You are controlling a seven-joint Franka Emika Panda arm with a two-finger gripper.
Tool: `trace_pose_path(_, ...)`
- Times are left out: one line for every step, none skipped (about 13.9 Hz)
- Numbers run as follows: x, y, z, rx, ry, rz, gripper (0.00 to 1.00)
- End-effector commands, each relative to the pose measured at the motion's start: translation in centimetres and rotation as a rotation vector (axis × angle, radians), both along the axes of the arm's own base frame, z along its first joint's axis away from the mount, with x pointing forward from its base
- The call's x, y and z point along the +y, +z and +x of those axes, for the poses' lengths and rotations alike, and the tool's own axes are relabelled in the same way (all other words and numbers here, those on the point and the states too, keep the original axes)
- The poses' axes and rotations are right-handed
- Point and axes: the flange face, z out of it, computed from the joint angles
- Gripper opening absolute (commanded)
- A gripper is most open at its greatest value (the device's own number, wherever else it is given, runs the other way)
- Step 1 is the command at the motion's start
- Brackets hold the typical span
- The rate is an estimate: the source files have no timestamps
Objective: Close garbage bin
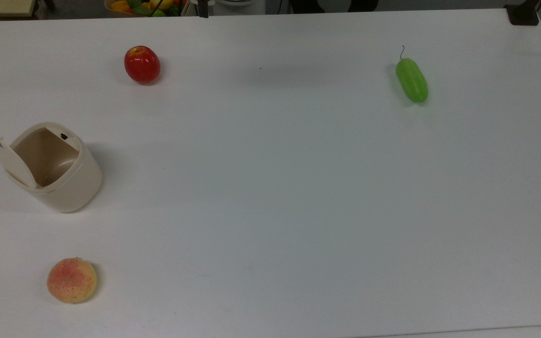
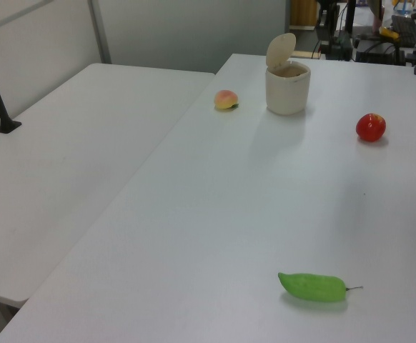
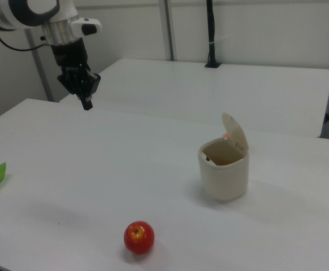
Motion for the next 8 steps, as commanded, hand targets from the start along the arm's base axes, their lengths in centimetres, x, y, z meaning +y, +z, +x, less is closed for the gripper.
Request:
trace_pose_path(-2.7, 0.2, 0.4, -0.048, -0.09, 0.015, 0.0)
trace_pose_path(-4.5, 0.1, 1.0, -0.082, -0.141, 0.016, 0.0)
trace_pose_path(-5.6, -0.3, 1.7, -0.1, -0.166, 0.015, 0.0)
trace_pose_path(-6.6, -0.3, 2.0, -0.121, -0.198, 0.016, 0.0)
trace_pose_path(-8.3, -0.5, 2.5, -0.145, -0.231, 0.016, 0.0)
trace_pose_path(-10.6, -1.2, 3.4, -0.174, -0.267, 0.014, 0.0)
trace_pose_path(-12.1, -1.4, 4.0, -0.211, -0.285, 0.012, 0.0)
trace_pose_path(-13.5, -1.4, 4.3, -0.239, -0.305, 0.01, 0.0)
